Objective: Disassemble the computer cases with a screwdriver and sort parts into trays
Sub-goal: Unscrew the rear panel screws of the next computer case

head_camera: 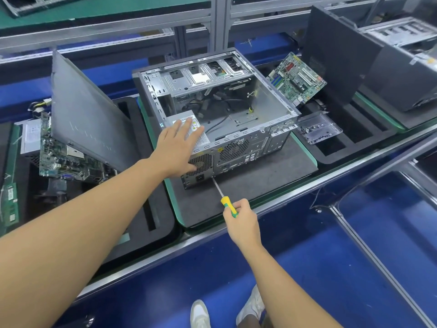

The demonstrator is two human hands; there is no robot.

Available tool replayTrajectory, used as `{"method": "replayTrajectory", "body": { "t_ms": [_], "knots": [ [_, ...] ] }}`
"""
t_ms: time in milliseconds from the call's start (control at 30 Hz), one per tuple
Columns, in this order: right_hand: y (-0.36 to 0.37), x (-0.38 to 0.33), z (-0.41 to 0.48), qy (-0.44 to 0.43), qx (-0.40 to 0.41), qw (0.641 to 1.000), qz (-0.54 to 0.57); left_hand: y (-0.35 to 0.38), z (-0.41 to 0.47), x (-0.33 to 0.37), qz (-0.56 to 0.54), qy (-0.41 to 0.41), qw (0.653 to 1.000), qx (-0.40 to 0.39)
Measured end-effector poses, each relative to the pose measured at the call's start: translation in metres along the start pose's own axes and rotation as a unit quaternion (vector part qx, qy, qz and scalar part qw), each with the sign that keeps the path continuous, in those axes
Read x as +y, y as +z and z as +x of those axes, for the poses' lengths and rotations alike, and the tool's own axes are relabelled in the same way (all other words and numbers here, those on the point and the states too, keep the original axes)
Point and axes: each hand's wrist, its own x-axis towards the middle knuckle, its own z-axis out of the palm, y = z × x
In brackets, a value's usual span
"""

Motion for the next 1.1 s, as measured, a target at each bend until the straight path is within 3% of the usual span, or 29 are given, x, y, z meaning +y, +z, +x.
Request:
{"method": "replayTrajectory", "body": {
  "t_ms": [67,133,233,333,400,500,567,667,767,833,867,933,1000,1100],
  "knots": [
    [0.005,-0.003,-0.001,0.066,-0.016,0.991,0.113,-0.001,-0.001,0.000,0.001,0.000,1.000,-0.001],
    [0.008,-0.006,-0.001,0.168,-0.046,0.955,0.240,-0.002,-0.002,0.000,0.003,0.002,1.000,-0.005],
    [0.001,-0.002,0.001,0.257,-0.142,0.893,0.342,-0.004,-0.001,0.000,0.005,0.003,1.000,-0.008],
    [-0.011,0.010,0.003,0.275,-0.243,0.814,0.451,-0.004,-0.001,0.000,0.001,0.002,1.000,-0.006],
    [-0.017,0.016,0.002,0.253,-0.284,0.803,0.458,-0.004,-0.002,-0.001,0.001,0.001,1.000,-0.003],
    [-0.017,0.016,0.000,0.209,-0.306,0.824,0.429,-0.002,-0.002,0.000,-0.002,0.001,1.000,0.000],
    [-0.014,0.011,-0.003,0.174,-0.291,0.871,0.357,-0.002,-0.002,0.001,-0.003,0.000,1.000,0.002],
    [-0.007,0.008,-0.008,0.104,-0.180,0.947,0.246,-0.002,-0.002,0.001,-0.006,-0.001,1.000,0.004],
    [-0.003,0.004,-0.011,0.021,-0.070,0.993,0.092,-0.002,-0.002,0.002,-0.004,-0.003,1.000,0.004],
    [0.001,-0.001,-0.013,-0.002,-0.049,0.999,-0.004,-0.002,-0.002,0.002,-0.004,-0.003,1.000,0.004],
    [0.003,-0.004,-0.013,0.014,-0.063,0.998,-0.001,-0.002,-0.002,0.002,-0.004,-0.003,1.000,0.004],
    [0.001,-0.013,-0.010,0.124,-0.102,0.982,0.097,-0.004,-0.003,0.001,-0.004,-0.003,1.000,0.001],
    [-0.006,-0.017,-0.006,0.228,-0.135,0.944,0.198,-0.004,-0.003,0.001,-0.007,-0.003,1.000,0.000],
    [-0.013,-0.012,-0.001,0.206,-0.152,0.944,0.209,-0.002,-0.003,0.002,-0.009,-0.001,1.000,0.004]
  ]
}}
